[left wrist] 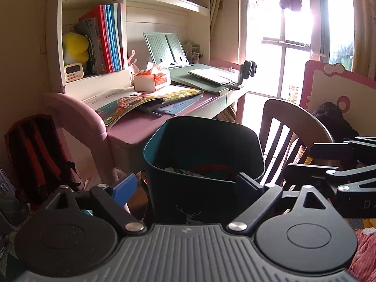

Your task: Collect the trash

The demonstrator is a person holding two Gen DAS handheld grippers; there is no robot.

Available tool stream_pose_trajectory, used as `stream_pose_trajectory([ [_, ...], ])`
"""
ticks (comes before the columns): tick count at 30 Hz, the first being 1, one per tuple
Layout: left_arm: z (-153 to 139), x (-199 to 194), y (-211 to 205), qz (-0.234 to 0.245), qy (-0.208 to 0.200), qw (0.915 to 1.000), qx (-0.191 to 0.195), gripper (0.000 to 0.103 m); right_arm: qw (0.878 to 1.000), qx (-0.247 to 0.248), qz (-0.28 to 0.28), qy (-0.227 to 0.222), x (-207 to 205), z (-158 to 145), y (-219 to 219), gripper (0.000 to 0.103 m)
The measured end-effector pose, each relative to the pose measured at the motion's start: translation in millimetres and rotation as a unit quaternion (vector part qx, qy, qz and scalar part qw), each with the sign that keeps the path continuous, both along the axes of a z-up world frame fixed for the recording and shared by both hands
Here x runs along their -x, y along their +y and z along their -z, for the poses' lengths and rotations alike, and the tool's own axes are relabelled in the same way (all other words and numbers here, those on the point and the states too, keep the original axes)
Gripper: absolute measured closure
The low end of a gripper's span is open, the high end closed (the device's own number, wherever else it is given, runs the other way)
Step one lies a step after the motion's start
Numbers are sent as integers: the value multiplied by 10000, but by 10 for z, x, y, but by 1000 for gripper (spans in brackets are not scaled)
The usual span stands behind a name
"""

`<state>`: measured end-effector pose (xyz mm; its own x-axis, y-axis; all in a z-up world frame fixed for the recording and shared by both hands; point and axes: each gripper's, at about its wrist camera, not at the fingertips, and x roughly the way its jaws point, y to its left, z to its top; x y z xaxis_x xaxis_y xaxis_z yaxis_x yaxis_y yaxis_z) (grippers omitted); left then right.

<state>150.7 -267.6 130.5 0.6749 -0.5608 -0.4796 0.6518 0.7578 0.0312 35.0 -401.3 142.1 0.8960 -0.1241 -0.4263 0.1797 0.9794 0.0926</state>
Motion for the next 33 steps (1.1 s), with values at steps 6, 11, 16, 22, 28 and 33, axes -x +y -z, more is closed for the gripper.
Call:
stream_pose_trajectory([
  [6, -43, 36, 105, 41, 82, 9998, 157, 4, 9999, -1, 135, 13, 43, -48, 73, 33],
  [11, -104, 69, 120, 63, 113, 9997, 207, 4, 9999, 51, 130, -41, 65, -114, 111, 32],
  [16, -166, 108, 112, 126, 81, 9996, 220, 4, 9998, 98, 169, -95, 89, -145, 122, 31],
  [22, -179, 132, 102, 155, 149, 9993, 301, 4, 9996, 45, 206, -170, 123, -165, 79, 31],
  [28, -200, 172, 116, 132, 201, 9989, 403, 4, 9995, 45, 200, -234, 179, -163, 84, 31],
  [33, -239, 220, 159, 44, 173, 9987, 483, 1, 9995, 61, 184, -260, 225, -173, 115, 31],
])
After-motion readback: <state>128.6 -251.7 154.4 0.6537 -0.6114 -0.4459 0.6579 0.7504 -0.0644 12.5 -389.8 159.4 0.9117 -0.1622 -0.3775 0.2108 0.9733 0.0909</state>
